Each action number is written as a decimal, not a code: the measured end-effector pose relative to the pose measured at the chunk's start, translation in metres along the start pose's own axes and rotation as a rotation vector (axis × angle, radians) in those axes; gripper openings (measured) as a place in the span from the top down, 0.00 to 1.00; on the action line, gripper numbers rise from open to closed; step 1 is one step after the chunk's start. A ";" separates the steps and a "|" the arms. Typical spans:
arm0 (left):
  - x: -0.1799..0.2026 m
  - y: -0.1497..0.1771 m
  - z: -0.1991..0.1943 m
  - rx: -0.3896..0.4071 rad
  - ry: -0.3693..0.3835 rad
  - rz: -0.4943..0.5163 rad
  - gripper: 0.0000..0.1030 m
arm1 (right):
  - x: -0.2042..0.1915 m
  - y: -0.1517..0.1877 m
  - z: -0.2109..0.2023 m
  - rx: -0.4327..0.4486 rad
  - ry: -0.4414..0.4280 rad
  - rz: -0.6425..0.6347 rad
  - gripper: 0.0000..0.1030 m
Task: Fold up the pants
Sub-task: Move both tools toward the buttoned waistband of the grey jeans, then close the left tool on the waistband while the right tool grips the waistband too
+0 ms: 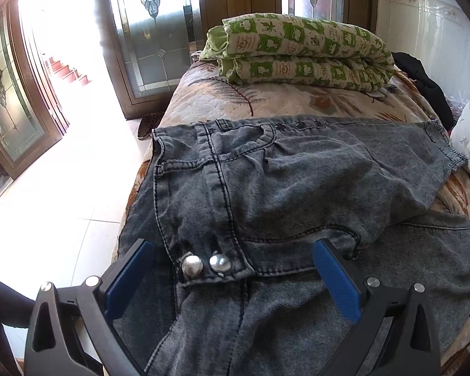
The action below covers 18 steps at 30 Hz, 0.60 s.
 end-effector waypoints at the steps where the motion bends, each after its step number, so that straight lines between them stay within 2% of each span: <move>1: -0.002 -0.001 0.001 0.001 -0.005 0.001 0.00 | 0.000 -0.004 0.002 0.005 0.000 -0.004 0.00; 9: -0.021 -0.015 0.018 0.010 -0.033 0.033 0.00 | 0.008 -0.031 0.026 -0.005 -0.010 -0.002 0.00; 11: -0.029 -0.024 0.024 0.004 -0.010 0.042 0.00 | 0.012 -0.038 0.036 -0.024 -0.023 0.012 0.00; 14: -0.039 -0.037 0.042 -0.052 0.042 0.058 0.00 | 0.019 -0.049 0.054 -0.059 -0.038 0.013 0.00; 18: -0.052 -0.047 0.060 -0.076 0.038 0.082 0.00 | 0.026 -0.064 0.081 -0.089 -0.036 -0.002 0.00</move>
Point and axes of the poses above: each gripper's, at about its wrist camera, not at the fingertips, and z roughly the way its jaws point, x to its right, y to its underside, the point moved 5 cm from there along z, roughly the way its jaws point, and after that the axes turned 14 degrees about z, right-handed, at the moved point
